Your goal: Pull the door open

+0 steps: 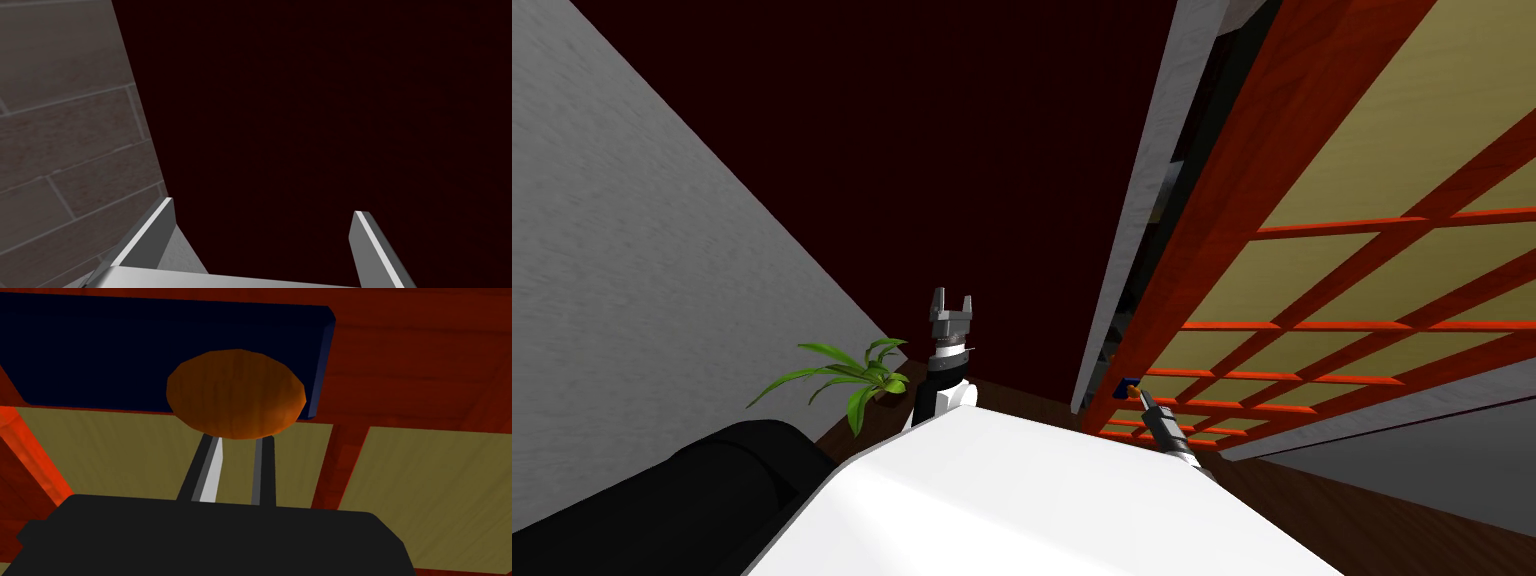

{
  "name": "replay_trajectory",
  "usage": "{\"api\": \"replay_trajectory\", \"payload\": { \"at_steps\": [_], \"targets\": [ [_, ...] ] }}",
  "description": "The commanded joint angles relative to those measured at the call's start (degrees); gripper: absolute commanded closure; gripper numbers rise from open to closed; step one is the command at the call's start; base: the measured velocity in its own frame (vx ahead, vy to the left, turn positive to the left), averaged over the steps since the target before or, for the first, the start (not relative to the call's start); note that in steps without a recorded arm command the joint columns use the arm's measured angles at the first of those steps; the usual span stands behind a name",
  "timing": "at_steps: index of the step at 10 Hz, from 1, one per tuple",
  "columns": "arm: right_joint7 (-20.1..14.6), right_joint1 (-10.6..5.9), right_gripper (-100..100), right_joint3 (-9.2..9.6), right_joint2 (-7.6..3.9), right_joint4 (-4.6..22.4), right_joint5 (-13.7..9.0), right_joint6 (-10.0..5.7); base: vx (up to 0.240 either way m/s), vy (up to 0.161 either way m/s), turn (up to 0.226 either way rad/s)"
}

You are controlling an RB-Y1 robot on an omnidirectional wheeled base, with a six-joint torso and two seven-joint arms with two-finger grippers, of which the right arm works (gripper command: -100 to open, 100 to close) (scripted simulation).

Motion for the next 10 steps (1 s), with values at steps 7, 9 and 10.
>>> {"api": "replay_trajectory", "payload": {
  "at_steps": [7, 9, 10],
  "targets": [
    [-11.3, 0.37, 100, 4.49, 0.51, -2.1, -2.2, 0.84, -0.023, -0.015, 0.0],
    [-13.0, 0.08, -100, 3.49, 0.26, -1.5, -5.4, 1.92, -0.091, -0.062, 0.152],
    [-14.5, -0.2, -100, 3.76, 0.67, -1.4, -7.1, 2.03, -0.14, -0.055, 0.183]
  ]
}}
